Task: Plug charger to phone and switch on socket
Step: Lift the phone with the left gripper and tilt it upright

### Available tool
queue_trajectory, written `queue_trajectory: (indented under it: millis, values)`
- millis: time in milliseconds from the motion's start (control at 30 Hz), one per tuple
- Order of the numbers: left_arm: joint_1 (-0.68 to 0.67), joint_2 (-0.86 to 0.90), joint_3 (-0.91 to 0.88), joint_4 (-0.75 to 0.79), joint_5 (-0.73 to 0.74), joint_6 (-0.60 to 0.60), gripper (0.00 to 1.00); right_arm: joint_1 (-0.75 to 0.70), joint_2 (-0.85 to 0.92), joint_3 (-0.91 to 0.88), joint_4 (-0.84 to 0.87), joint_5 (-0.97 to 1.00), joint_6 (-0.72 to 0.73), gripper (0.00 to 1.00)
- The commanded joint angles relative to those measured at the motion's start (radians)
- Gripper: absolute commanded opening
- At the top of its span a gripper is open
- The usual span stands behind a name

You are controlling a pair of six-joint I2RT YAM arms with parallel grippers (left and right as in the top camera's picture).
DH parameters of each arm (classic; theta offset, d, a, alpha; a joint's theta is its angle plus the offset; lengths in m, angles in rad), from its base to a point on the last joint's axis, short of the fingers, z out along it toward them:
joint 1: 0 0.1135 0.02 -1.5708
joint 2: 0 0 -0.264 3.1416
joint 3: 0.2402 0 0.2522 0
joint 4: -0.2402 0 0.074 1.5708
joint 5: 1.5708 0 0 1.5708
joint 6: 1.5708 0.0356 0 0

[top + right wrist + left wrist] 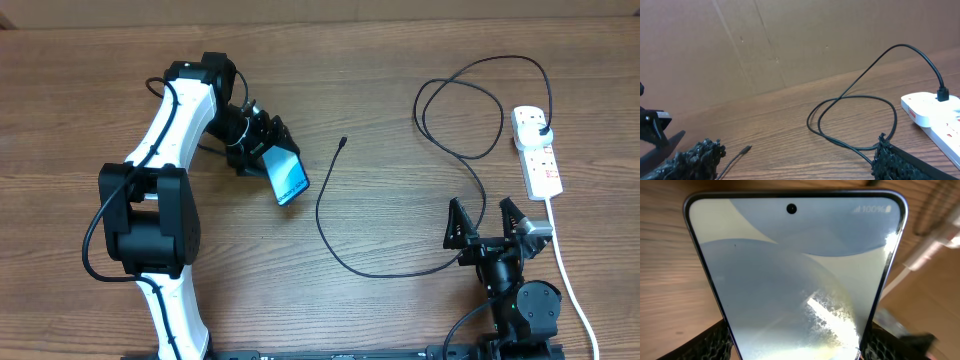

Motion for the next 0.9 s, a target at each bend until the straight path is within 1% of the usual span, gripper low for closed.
queue_trajectory:
  millis: [0, 100, 233, 467, 567, 700, 867]
  values:
    - [-0.002, -0.010, 0.024, -0.003, 0.188, 0.008, 0.64, 0.008, -0.008, -0.011, 0.006, -0.001, 0.000, 1.00]
    - [-0.002, -0.010, 0.024, -0.003, 0.188, 0.008, 0.55, 0.008, -0.008, -0.011, 0.007, -0.001, 0.000, 1.00]
    - [-0.002, -0.010, 0.024, -0.004, 0.188, 0.008, 0.53, 0.008, -0.008, -0.011, 0.007, -0.001, 0.000, 1.00]
    - [-0.002, -0.010, 0.024, -0.002, 0.195, 0.006, 0.56, 0.008, -0.008, -0.011, 0.006, -0.001, 0.000, 1.00]
    - [-0.002, -0.010, 0.024, -0.002, 0.195, -0.031, 0.56, 0.008, -0.008, -0.011, 0.007, -0.001, 0.000, 1.00]
    - [-0.002, -0.010, 0.024, -0.004, 0.195, -0.088, 0.59, 0.008, -0.008, -0.011, 0.007, -0.001, 0.000, 1.00]
    - [-0.002, -0.010, 0.024, -0.011, 0.203, -0.177, 0.67, 0.008, -0.008, -0.011, 0.006, -0.001, 0.000, 1.00]
